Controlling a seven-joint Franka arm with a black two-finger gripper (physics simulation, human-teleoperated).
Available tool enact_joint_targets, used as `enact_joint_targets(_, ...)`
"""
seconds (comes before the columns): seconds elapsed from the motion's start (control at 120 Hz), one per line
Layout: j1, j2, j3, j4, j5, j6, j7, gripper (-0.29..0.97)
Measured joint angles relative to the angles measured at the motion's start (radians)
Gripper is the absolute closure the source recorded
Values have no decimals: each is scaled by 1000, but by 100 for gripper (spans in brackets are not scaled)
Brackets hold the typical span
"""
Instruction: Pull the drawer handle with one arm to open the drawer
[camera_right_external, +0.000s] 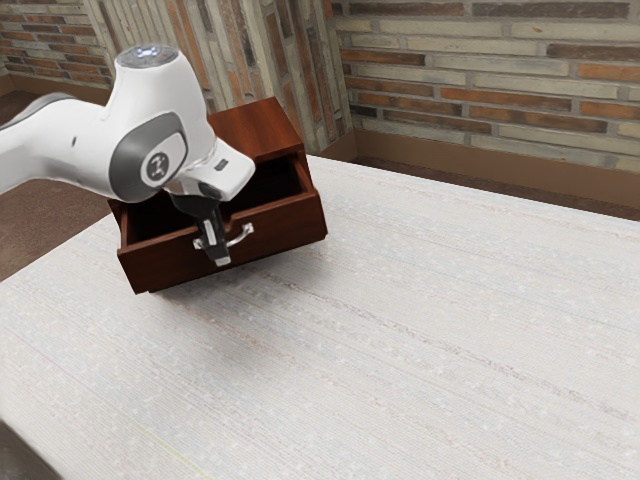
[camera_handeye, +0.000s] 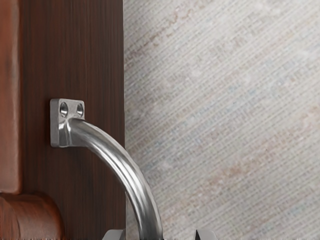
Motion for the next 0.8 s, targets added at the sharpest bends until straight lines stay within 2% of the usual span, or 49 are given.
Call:
enact_joint_targets(0.4, -23, -117, -31, -150, 20, 57, -43, 54)
enact_joint_targets(0.55, -8, -151, -54, -171, 40, 76, -55, 58)
enact_joint_targets(0.683, 23, -193, -83, -145, 72, 78, -58, 32)
enact_joint_targets(0.8, 22, -221, -104, -96, 87, 60, -61, 19)
